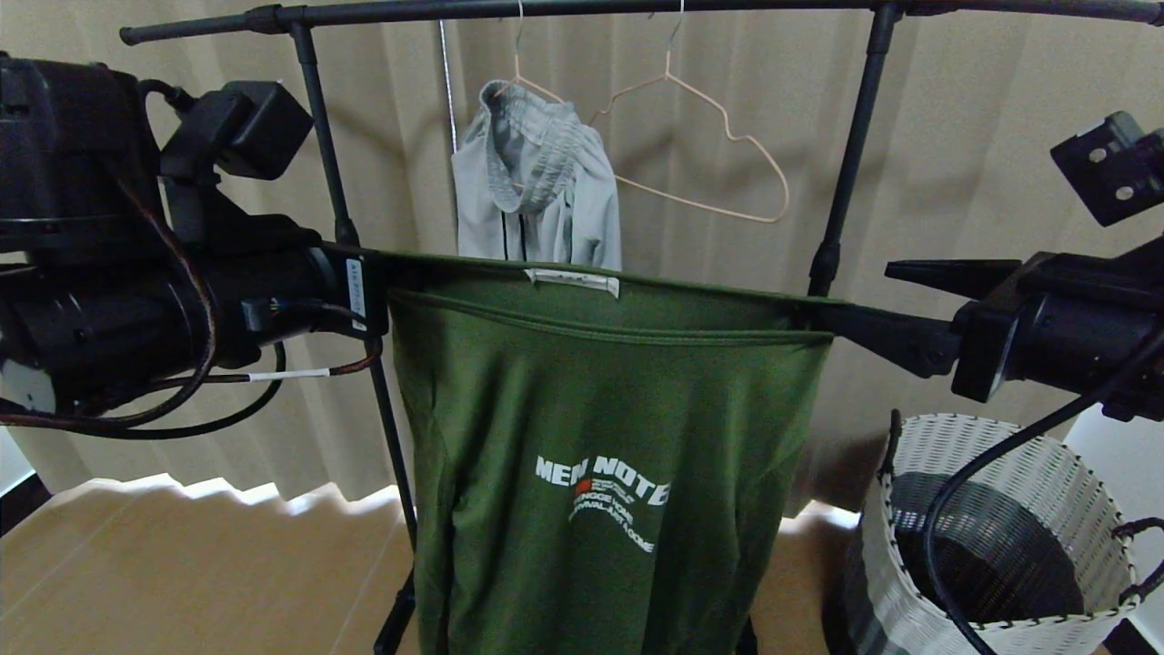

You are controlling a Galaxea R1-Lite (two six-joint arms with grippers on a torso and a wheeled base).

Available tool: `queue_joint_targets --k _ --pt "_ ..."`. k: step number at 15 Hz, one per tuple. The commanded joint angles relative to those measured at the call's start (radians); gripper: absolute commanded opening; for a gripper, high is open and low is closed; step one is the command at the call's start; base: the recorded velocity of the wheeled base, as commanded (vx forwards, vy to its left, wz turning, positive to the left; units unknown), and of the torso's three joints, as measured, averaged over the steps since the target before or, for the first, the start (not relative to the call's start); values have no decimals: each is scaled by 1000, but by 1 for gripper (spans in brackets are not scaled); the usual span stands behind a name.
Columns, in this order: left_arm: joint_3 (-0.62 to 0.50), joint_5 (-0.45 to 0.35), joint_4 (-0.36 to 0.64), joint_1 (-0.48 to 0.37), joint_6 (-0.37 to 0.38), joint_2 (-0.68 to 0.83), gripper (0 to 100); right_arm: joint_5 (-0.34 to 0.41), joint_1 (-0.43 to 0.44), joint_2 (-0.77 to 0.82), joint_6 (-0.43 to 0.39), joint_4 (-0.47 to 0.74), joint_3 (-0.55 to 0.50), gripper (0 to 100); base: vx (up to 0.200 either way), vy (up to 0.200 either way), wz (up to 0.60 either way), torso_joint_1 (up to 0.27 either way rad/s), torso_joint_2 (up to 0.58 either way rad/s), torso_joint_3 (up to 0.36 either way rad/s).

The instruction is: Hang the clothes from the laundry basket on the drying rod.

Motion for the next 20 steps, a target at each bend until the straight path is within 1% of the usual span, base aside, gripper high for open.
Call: queue_joint_targets --k 1,3,9,11,12,13,14,15,17,20 --pt "28 26 -2 26 0 5 0 -1 25 -29 -1 -1 21 100 0 0 0 0 0 0" --pt "51 61 -8 58 5 14 0 4 31 -44 -1 1 30 100 0 0 0 0 0 0" --pt "62 66 -8 68 -3 8 0 4 43 -64 2 -1 85 100 0 0 0 0 0 0" --pt "137 100 -10 78 6 -44 0 -14 27 -88 -13 8 130 100 0 0 0 0 0 0" --pt "137 100 -10 78 6 -44 0 -14 27 -88 -13 8 130 100 0 0 0 0 0 0" --pt "217 100 -11 108 12 -113 0 -68 -6 -115 -64 11 188 100 0 0 0 0 0 0" --pt "263 96 -14 126 11 -153 0 -119 -24 -124 -110 -1 233 100 0 0 0 0 0 0" --pt "296 96 -14 135 12 -185 0 -151 -30 -133 -120 -2 262 100 0 0 0 0 0 0" --pt "353 98 -16 140 9 -240 0 -172 -33 -167 -123 -2 318 100 0 0 0 0 0 0" --pt "391 98 -14 155 3 -271 0 -192 -52 -230 -136 -15 391 100 0 0 0 0 0 0"
